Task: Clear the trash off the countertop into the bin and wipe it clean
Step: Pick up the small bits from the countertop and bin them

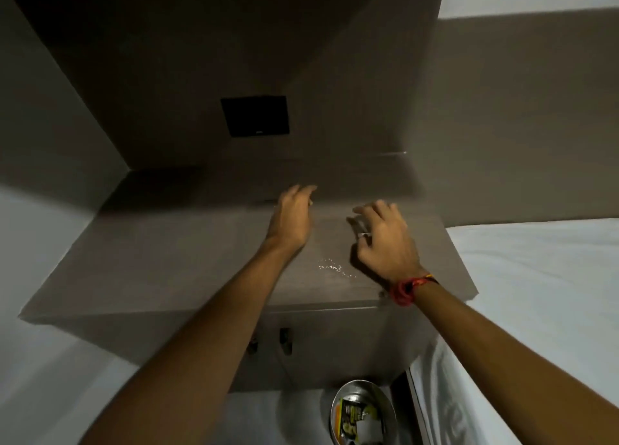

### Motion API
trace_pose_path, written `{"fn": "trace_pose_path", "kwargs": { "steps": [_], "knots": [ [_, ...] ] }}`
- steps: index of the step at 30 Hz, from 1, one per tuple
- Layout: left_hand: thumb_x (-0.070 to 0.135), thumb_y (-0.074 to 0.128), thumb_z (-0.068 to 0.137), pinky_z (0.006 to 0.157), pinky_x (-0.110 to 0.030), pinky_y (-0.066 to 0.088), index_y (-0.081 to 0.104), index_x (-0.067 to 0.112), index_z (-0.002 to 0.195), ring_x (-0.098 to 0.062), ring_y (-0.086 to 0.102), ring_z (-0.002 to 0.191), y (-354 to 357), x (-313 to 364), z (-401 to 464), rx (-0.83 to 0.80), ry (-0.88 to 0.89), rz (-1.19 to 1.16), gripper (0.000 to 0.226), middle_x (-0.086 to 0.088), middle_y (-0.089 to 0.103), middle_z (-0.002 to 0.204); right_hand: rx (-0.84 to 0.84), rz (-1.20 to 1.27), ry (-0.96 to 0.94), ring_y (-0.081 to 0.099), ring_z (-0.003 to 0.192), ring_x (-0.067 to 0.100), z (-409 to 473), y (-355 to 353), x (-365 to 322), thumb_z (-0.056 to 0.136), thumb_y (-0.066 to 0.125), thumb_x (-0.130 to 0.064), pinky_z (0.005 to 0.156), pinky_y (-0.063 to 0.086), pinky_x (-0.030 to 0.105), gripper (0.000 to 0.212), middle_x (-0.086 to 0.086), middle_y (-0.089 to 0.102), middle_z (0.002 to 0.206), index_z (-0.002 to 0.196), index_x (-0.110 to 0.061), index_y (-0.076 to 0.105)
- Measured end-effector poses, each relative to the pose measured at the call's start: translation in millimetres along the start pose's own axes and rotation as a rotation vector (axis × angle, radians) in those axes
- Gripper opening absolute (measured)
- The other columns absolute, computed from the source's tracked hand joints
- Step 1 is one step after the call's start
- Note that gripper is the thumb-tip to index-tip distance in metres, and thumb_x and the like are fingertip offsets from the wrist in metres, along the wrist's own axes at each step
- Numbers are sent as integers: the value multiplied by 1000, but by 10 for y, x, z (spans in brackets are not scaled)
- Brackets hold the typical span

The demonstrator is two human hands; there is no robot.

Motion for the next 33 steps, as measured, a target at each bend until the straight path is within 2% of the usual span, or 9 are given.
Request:
{"fn": "trace_pose_path", "kwargs": {
  "steps": [2, 5, 13, 16, 19, 22, 25, 28, 33],
  "knots": [
    [-15, 47, 85, 101, -44, 51, 54, 17, 141, -31, 57, 118, 174, -121, 233, -122, 26, 145, 66, -13, 59, 127, -77, -40, 24, 51, 107, 23, 47, 138, 130, 75, 62, -19, 90, 51, 41, 47, 1, 61, 115, 122, -16, 63],
    [-5, 48, 91, 100, -45, 51, 61, 19, 134, -35, 51, 123, 354, -182, 382, -182, 70, 271, 51, -16, 60, 125, -58, -43, 19, 53, 103, 24, 64, 209, 215, 80, 63, -20, 89, 50, 42, 33, 1, 64, 108, 112, -16, 71],
    [3, 61, 90, 74, -44, 59, 71, 7, 94, -36, 68, 93, 390, -57, 330, -97, 176, 527, 11, -14, 68, 98, -33, 83, 57, 53, 96, 16, 25, 194, 317, 87, 70, -21, 82, 52, 33, 3, -4, 62, 93, 88, -19, 73],
    [12, 64, 92, 76, -41, 59, 72, 11, 90, -30, 69, 86, 248, -127, 250, 13, 10, 131, 8, -12, 73, 91, 54, 366, 256, 55, 93, 15, -39, 112, 429, 88, 73, -20, 77, 47, 21, 3, -4, 65, 94, 86, -18, 74],
    [10, 71, 88, 66, -35, 58, 77, 15, 89, -17, 68, 74, 220, -142, -60, 122, -247, -623, 8, -6, 76, 82, 184, 1093, 604, 65, 75, 18, -216, 158, 529, 89, 73, -9, 70, 53, 27, 4, 2, 71, 84, 88, -12, 75],
    [10, 74, 86, 56, -23, 51, 78, 16, 94, -11, 64, 67, 419, 19, -509, 71, -443, -1257, 10, -5, 78, 84, 209, 1611, 794, 56, 63, 10, -416, 294, 419, 94, 66, -7, 57, 45, 22, 9, 2, 68, 78, 94, -10, 74],
    [10, 75, 85, 59, -20, 54, 77, 9, 100, -8, 64, 66, 560, 293, -862, -42, -494, -1717, 15, -7, 77, 90, 123, 1973, 818, 46, 65, 9, -588, 405, 215, 100, 57, -15, 64, 40, 24, 13, -2, 62, 81, 100, -12, 70],
    [13, 72, 85, 57, -20, 53, 76, 8, 99, -7, 60, 63, 649, 529, -1130, -167, -487, -1977, 15, -5, 74, 91, 50, 2151, 728, 43, 70, 12, -771, 422, 32, 97, 57, -17, 75, 38, 29, 13, -1, 58, 85, 102, -12, 68],
    [17, 72, 85, 55, -14, 52, 75, 12, 97, -4, 60, 61, 818, 639, -1596, -284, -434, -2069, 14, -1, 73, 88, -45, 2251, 618, 40, 76, 19, -1155, 418, -104, 92, 58, -17, 76, 35, 37, 16, 3, 54, 87, 104, -9, 64]
  ]
}}
Point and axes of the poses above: each hand's wrist, its own z-axis towards the middle knuckle, its own y-axis out of the palm, x = y × z, the point moved 9 cm from there along z, towards the middle knuckle
